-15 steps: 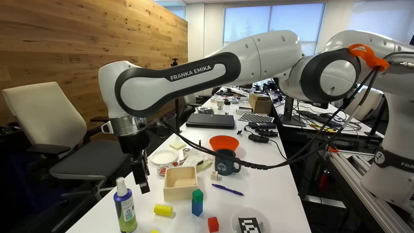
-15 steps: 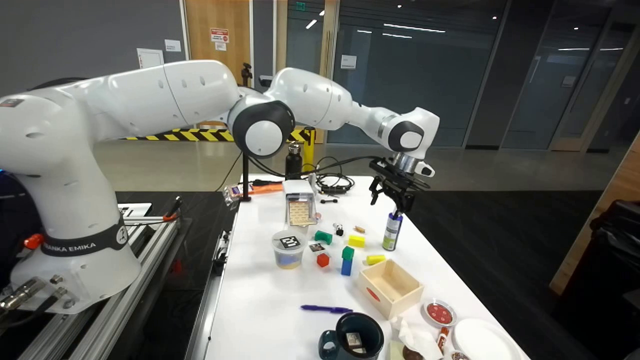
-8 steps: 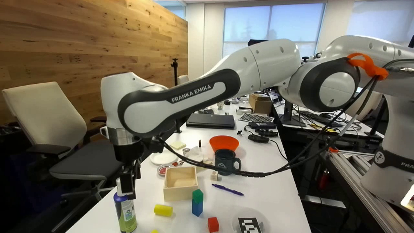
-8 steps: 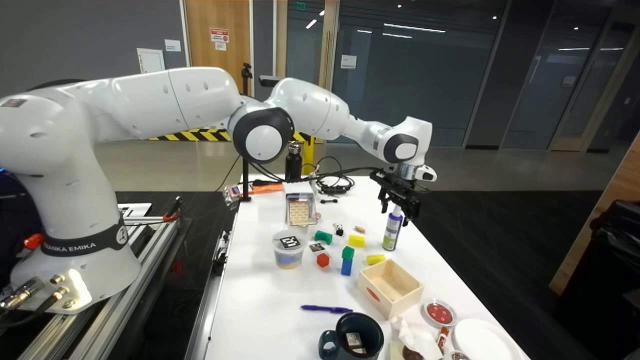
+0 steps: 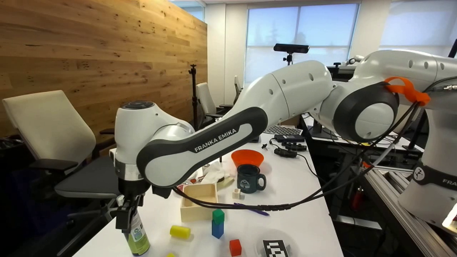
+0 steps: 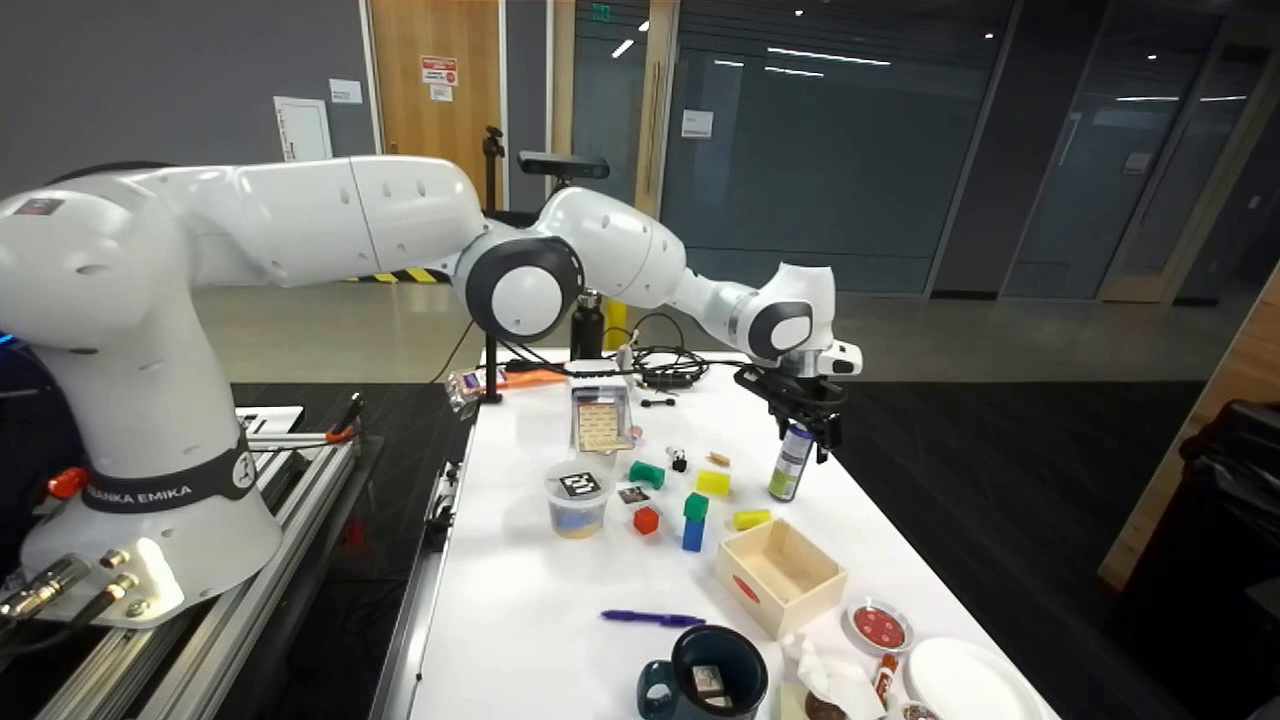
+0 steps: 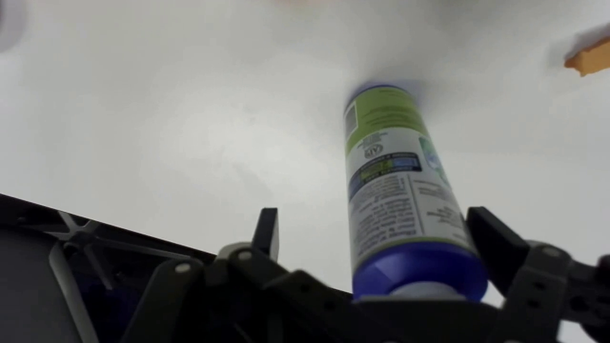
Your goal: Put the blue bottle inside the small crate, then place the clear lid on the table
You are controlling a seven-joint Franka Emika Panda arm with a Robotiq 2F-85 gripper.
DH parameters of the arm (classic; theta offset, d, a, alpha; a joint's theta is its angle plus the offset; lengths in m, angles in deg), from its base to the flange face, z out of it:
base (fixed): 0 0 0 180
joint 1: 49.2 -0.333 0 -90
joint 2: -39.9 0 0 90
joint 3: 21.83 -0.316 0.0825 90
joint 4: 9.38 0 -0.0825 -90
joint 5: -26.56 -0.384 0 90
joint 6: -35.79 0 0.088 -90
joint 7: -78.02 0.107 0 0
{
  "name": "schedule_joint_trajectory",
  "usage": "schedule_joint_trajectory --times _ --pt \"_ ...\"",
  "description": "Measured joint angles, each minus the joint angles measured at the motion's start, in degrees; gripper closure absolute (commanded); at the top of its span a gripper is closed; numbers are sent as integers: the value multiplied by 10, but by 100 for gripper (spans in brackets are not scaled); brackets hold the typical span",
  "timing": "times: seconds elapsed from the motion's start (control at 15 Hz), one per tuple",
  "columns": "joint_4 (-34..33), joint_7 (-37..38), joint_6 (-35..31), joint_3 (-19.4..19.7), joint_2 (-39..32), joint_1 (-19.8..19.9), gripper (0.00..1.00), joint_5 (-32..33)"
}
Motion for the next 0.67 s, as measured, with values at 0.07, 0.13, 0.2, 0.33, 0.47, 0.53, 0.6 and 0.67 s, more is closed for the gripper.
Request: schedule_joint_trajectory --times 0.07,0.13,0.2,0.33,0.47,0.53,0.6,0.67 --pt "0 7 -7 5 0 -3 34 0" --pt "0 15 -13 8 0 -5 41 0" --pt "0 22 -19 12 0 -7 49 0" --pt "0 37 -26 17 0 -10 62 0" --pt "0 48 -31 22 0 -12 70 0" --pt "0 52 -32 25 -1 -13 70 0" --pt "0 57 -32 28 -1 -13 70 0" --pt "0 64 -32 33 -1 -15 70 0"
